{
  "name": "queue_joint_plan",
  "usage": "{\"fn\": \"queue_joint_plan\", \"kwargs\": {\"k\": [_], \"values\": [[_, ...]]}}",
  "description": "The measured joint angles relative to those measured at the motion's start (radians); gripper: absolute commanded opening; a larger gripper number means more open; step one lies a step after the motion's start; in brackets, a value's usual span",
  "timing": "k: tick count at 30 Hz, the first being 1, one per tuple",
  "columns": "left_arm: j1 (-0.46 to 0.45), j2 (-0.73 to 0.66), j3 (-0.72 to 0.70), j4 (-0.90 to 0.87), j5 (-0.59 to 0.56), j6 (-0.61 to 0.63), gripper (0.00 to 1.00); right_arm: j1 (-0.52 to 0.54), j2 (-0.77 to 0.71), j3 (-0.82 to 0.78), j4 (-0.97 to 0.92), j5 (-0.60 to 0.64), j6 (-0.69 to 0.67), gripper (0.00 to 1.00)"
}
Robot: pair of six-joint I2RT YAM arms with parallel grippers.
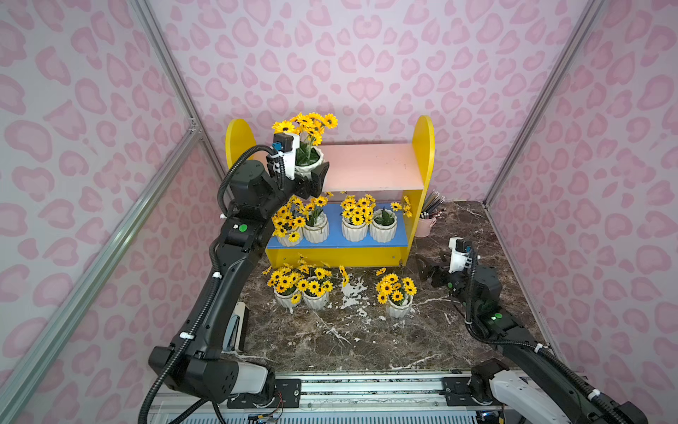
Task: Take the sunflower pots off the shelves
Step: Pick up the sunflower pot from the shelf.
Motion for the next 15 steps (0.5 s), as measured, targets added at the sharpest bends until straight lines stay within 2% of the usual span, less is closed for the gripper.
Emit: {"fn": "queue_joint_plan", "kwargs": {"k": [4,15], "values": [[-0.071,-0.064,-0.066,0.009,-0.038,0.028,0.03,0.000,-0.014,0.000,0.000,0.005,0.000,0.98],[-0.291,-0.273,-0.295,0.019,-0.053,0.074,0.04,0.000,-0.051,-0.006,-0.009,0.032,0.000,0.98]]}}
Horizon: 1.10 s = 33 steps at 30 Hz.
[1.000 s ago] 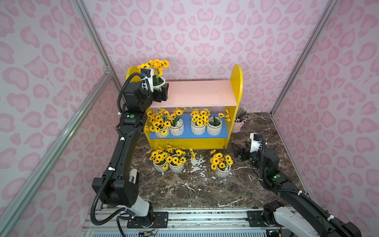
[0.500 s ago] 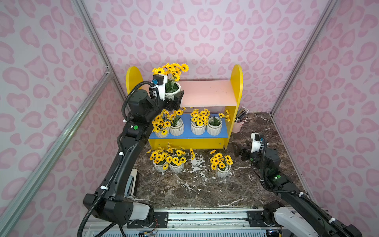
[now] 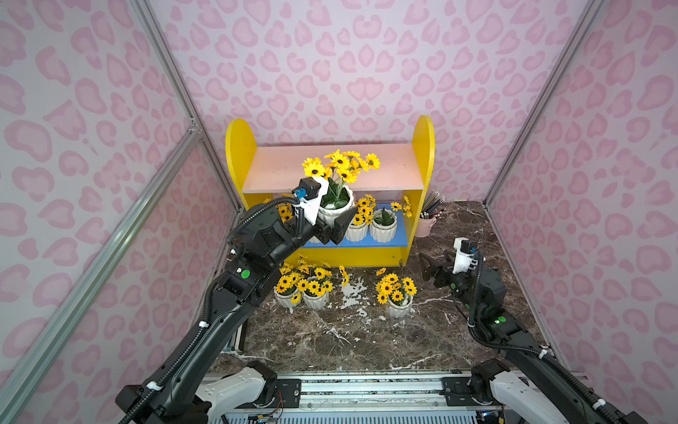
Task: Take the sunflower pots off the shelves
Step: Pick up the sunflower pot from the shelf.
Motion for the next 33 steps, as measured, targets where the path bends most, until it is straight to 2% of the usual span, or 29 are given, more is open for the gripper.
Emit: {"fn": "queue_joint_plan", "kwargs": {"k": [8,13,19,25,33], "values": [[-0.145,-0.131,-0.194,0.007,-0.051,0.002,0.04,0.000,-0.020,-0.006,-0.005,0.025,0.000,0.98],[-0.204,-0.168,-0.352,0.025,-0.083,-0.054,0.04,0.000,-0.024,-0.013,-0.010,0.042,0.001,0.98],[-0.336,-0.185,-0.558,0.105,-0.177,-0.118,0.04,0.000,-0.011,-0.025,-0.004,0.055,0.008,0.98],[-0.441,-0.202,-0.719,0.249,-0.341,-0.181,0.04,0.000,-0.014,-0.042,0.001,0.062,0.017,0.98],[-0.498,-0.184,-0.876,0.447,-0.477,-0.238,0.03,0.000,-0.010,-0.058,0.008,0.076,0.019,0.98]]}}
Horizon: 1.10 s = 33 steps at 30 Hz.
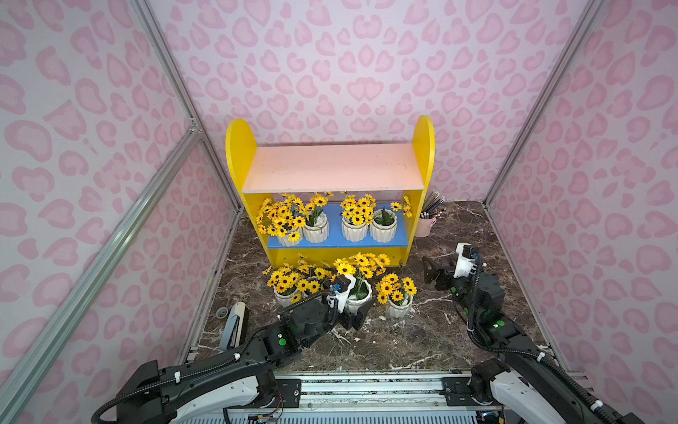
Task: Take the sunflower pots off the shelves
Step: Pick up the sunflower pot from the shelf, then place the sunflower pot at the center of the board.
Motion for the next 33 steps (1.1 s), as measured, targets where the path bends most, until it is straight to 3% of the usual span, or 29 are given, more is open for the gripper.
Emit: {"fn": "queue_joint_plan", "kwargs": {"k": [6,17,33], "values": [[-0.069,0.095,-0.065,0.140,-0.093,-0.012,0.04,0.000,0.012,0.000,0.002,-0.007,0.000,0.98],[-0.118,0.229,-0.165,0.344,-0.196,-0.036,0.04,0.003,0.022,-0.008,0.012,-0.011,0.000,0.97],[-0.147,0.634,-0.200,0.719,-0.269,-0.064,0.03,0.008,0.059,-0.006,0.023,-0.026,-0.004,0.97]]}}
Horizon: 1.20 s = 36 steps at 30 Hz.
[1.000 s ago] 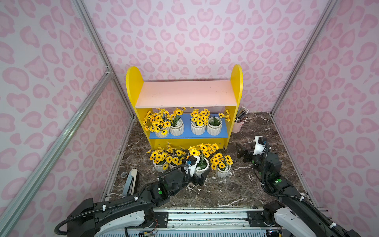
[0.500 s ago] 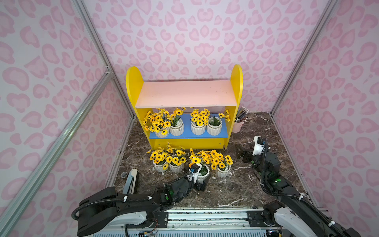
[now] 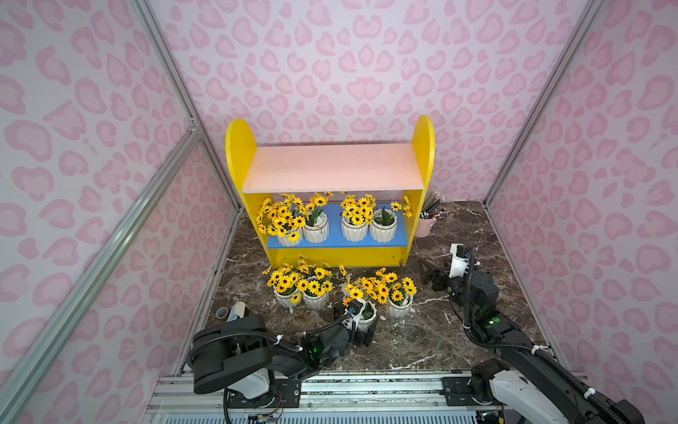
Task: Take the sunflower pots off the shelves
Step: Place the sunflower pot at the center of the board.
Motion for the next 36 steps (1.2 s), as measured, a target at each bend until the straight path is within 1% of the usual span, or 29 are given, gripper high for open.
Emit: {"fn": "queue_joint_plan", "kwargs": {"k": [9,13,16,18,19,20,21,23,24,25,30,36], "values": [[0.014,0.245,0.008,0.256,-0.042,0.008,0.04,0.006,0.019,0.000,0.004,0.000,-0.001,0.97],[0.037,0.369,0.018,0.427,-0.048,0.027,0.03,0.014,0.027,0.001,0.003,0.000,-0.008,0.96],[0.064,0.437,0.035,0.486,-0.045,0.052,0.04,0.024,0.029,0.003,0.003,0.001,-0.011,0.97],[0.069,0.458,0.056,0.488,-0.052,0.070,0.16,0.032,0.032,0.014,-0.005,0.002,-0.012,0.96],[0.071,0.468,0.068,0.488,-0.057,0.080,0.28,0.037,0.034,0.015,-0.002,0.005,-0.013,0.97],[0.076,0.476,0.078,0.488,-0.061,0.081,0.45,0.041,0.035,0.020,-0.008,0.005,-0.016,0.97],[0.080,0.482,0.084,0.488,-0.063,0.082,0.58,0.046,0.037,0.022,-0.008,0.008,-0.016,0.97],[0.085,0.486,0.087,0.488,-0.063,0.082,0.69,0.053,0.037,0.027,-0.017,0.010,-0.018,0.99],[0.085,0.487,0.087,0.488,-0.066,0.082,0.81,0.057,0.037,0.028,-0.019,0.012,-0.019,0.99],[0.085,0.487,0.087,0.488,-0.068,0.082,0.99,0.060,0.038,0.029,-0.023,0.019,-0.019,0.99],[0.088,0.467,0.089,0.466,-0.073,0.063,0.98,0.077,0.036,0.041,-0.048,0.027,-0.019,0.99],[0.088,0.306,0.087,0.410,-0.089,0.062,0.98,0.098,0.029,0.080,-0.092,0.045,-0.023,0.99]]}}
